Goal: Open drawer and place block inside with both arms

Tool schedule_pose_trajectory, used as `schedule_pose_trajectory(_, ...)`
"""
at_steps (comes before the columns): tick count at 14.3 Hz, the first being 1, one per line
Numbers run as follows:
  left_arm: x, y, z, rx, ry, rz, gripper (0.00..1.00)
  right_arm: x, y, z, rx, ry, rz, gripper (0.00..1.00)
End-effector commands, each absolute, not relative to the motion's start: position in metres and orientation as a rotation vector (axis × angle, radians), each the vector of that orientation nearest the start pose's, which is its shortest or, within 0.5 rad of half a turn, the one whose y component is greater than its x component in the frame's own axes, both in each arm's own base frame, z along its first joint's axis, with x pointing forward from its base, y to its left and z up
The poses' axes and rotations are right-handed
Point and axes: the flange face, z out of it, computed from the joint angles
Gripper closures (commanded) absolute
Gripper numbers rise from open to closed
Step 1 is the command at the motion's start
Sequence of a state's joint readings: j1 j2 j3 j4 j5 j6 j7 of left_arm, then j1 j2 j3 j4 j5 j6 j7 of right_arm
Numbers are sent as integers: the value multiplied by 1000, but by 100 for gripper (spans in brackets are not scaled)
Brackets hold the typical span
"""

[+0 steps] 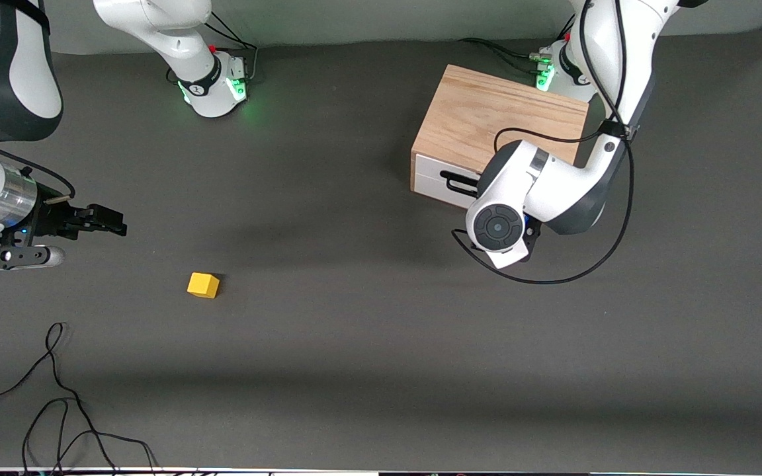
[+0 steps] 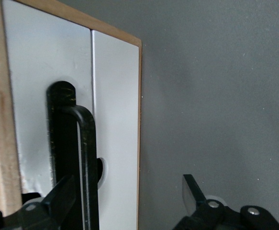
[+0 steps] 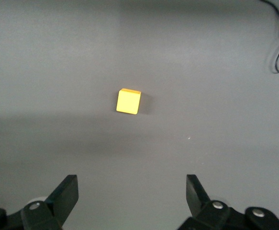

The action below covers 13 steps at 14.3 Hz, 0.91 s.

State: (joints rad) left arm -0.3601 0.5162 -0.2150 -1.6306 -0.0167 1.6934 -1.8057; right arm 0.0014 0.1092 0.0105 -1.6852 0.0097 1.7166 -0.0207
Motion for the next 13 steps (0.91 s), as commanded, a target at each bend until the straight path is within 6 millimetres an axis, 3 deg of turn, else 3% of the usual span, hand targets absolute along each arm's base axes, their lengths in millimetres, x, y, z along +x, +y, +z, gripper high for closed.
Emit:
schedule_pose_trajectory(1,515,-347,283,-2242,-1585,366,0,594,18,518,-3158,-96,82,0)
schedule_pose_trajectory(4,512,-349,276,-2238,-1579,373,0,605,24,501,-3156,-97,65,0)
schedule_pose_trajectory(13,521,-341,276,-2249,-1564,353,0,616,30,481,-3145,-44,26,0)
